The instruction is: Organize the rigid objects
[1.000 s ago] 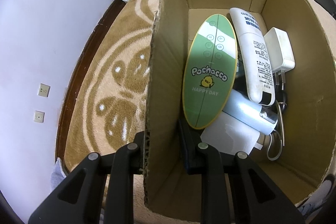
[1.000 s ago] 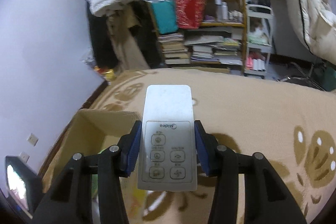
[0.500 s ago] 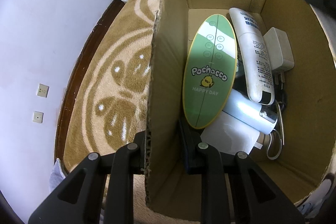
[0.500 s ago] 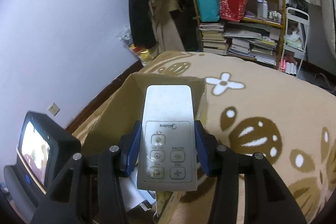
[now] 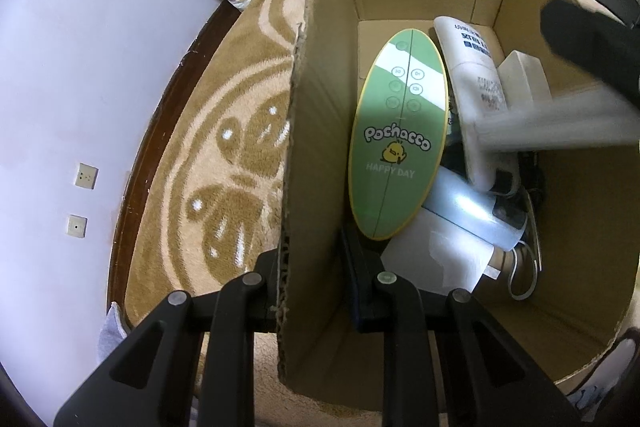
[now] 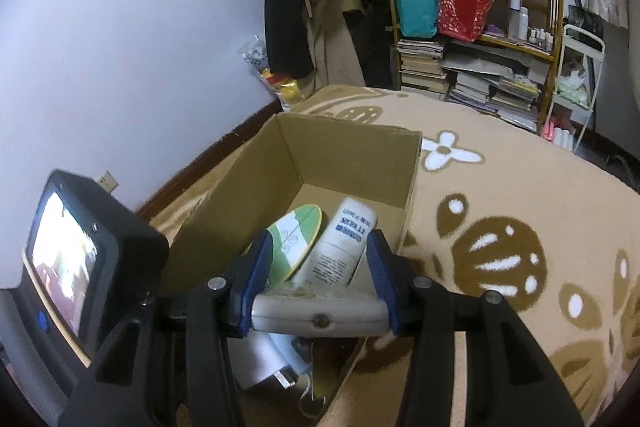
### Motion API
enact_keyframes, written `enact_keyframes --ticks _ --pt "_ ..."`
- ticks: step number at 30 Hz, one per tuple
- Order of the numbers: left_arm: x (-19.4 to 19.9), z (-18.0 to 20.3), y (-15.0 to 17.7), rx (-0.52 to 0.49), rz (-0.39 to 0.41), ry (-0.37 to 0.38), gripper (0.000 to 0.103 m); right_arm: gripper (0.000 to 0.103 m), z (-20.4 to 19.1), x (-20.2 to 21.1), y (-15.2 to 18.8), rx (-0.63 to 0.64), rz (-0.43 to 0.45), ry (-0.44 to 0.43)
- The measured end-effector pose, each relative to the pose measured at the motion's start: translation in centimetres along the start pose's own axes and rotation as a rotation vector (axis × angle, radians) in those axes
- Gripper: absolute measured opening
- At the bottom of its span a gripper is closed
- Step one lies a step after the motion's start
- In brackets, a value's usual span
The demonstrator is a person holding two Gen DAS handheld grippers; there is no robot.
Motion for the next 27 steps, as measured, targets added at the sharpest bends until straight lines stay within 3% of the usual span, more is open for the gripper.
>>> enact_keyframes --ticks 7,17,20,22,27 --pt "1.6 -0.2 -0.1 0.015 0.058 0.021 0.022 0.052 0.6 2.3 -0.6 -0.031 0.037 0.017" --pt "4.1 -0.3 0.0 0.031 0.134 0.050 0.024 0.072 3.7 4.9 -0.2 -0.116 0.032 0.069" --pt "5.1 -0.4 0.3 0.033 0.168 0.057 0.035 0.081 4.2 6.0 0.0 -0.127 0.043 0.067" --pt "5.7 -0.5 0.5 0.030 0.189 0.056 0.051 0.086 4.3 6.7 0.2 -0.129 0.049 0.069" --pt "7.7 -0.4 1.1 0.027 0.260 0.066 0.060 0.093 4.6 8.3 0.8 -0.118 0.066 0.077"
Point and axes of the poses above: each gripper's, at about its wrist camera, not at the fingertips, and x roughly against the way its jaws point, z to its right, y to its underside, the point moved 5 cm from there along -x, roughly the way its jaws point, and after that the axes turned 8 degrees about y, right-handed, at the moved point
